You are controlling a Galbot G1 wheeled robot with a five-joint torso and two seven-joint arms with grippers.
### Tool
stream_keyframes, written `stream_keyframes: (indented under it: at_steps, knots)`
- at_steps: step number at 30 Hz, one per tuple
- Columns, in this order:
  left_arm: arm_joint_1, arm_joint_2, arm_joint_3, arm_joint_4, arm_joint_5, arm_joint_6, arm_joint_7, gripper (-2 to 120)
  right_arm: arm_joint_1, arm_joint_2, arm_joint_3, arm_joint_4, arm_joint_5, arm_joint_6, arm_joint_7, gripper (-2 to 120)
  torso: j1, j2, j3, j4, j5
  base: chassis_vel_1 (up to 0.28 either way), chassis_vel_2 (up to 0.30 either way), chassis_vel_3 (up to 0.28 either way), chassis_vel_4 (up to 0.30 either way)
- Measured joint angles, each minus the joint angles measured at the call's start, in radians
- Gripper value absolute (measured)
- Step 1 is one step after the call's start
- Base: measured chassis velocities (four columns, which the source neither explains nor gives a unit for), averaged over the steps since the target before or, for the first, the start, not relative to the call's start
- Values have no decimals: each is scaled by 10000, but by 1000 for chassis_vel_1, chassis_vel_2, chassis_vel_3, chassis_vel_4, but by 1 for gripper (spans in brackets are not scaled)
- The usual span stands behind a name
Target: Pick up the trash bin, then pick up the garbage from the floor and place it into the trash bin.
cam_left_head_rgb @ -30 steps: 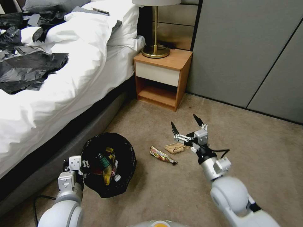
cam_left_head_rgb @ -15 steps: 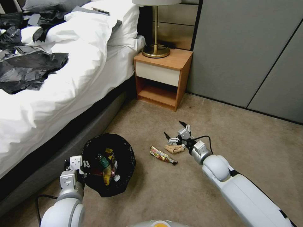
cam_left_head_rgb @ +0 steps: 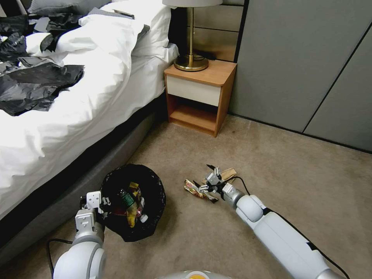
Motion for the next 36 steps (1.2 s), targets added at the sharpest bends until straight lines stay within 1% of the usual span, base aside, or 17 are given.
stream_keyframes:
  at_steps: [7, 19, 24, 27, 36]
  knots:
    - [27, -41, 43, 16, 66, -26, 1, 1, -122, 182, -128, -136, -540, 256, -48, 100, 0, 0, 0, -1, 0, 0, 0, 0, 0]
    - [228, 34, 8, 6, 90, -72, 18, 1, -115, 978, 193, -1514, -1832, 898, -99, 100, 0, 0, 0, 0, 0, 0, 0, 0, 0]
    - [258, 46, 6, 5, 90, -72, 19, 1, 37, 1223, 309, -2068, -2045, 1014, -98, 100, 0, 0, -1, -1, 0, 0, 0, 0, 0]
    - [308, 54, -4, 3, 91, -72, 19, 1, 241, 1441, 431, -2711, -2159, 1156, -95, 100, 0, 0, -1, 0, 0, 0, 0, 0, 0]
    - [389, 53, -43, -6, 93, -95, 22, 1, 510, 1699, 579, -3623, -2178, 1330, -94, 100, 0, 0, 0, -2, -1, 0, 0, 0, 0]
